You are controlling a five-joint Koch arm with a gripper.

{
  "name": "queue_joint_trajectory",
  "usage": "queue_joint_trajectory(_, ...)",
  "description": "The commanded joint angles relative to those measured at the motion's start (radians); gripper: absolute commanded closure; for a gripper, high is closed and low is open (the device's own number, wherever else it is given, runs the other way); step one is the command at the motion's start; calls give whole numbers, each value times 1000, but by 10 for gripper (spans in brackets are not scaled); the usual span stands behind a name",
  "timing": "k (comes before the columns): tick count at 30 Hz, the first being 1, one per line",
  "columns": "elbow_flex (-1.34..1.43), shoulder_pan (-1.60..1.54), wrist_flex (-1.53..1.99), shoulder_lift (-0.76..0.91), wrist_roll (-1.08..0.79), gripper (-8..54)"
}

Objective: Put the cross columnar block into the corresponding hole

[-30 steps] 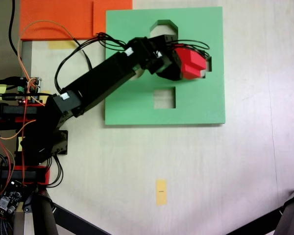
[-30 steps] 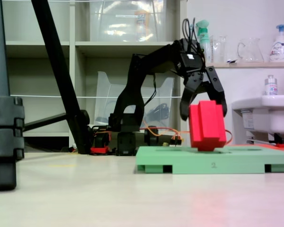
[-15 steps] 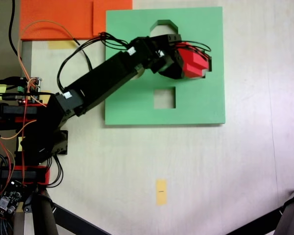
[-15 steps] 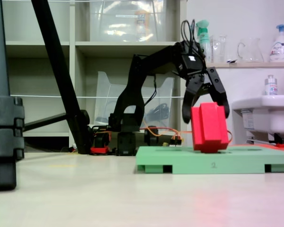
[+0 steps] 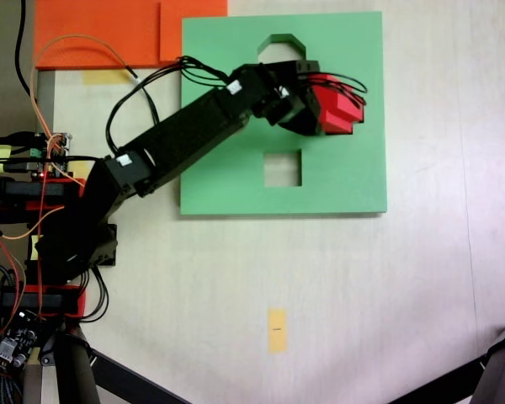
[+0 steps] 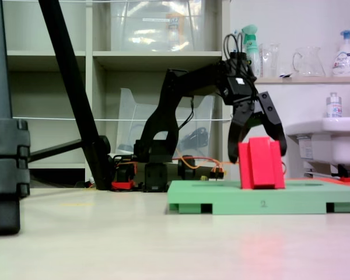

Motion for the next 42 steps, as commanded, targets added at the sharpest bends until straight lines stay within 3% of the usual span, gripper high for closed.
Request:
queue_joint_trajectory(1, -71, -3, -34, 20, 23, 243)
queue_joint_trajectory(21, -109, 21, -98, -55, 55, 232)
queue_joint_trajectory(24, -109, 17, -98, -71, 58, 138)
queue_joint_trajectory(27, -107, 17, -97, -98, 67, 117)
queue_joint_trajectory(42, -106, -48, 49, -77, 80, 121)
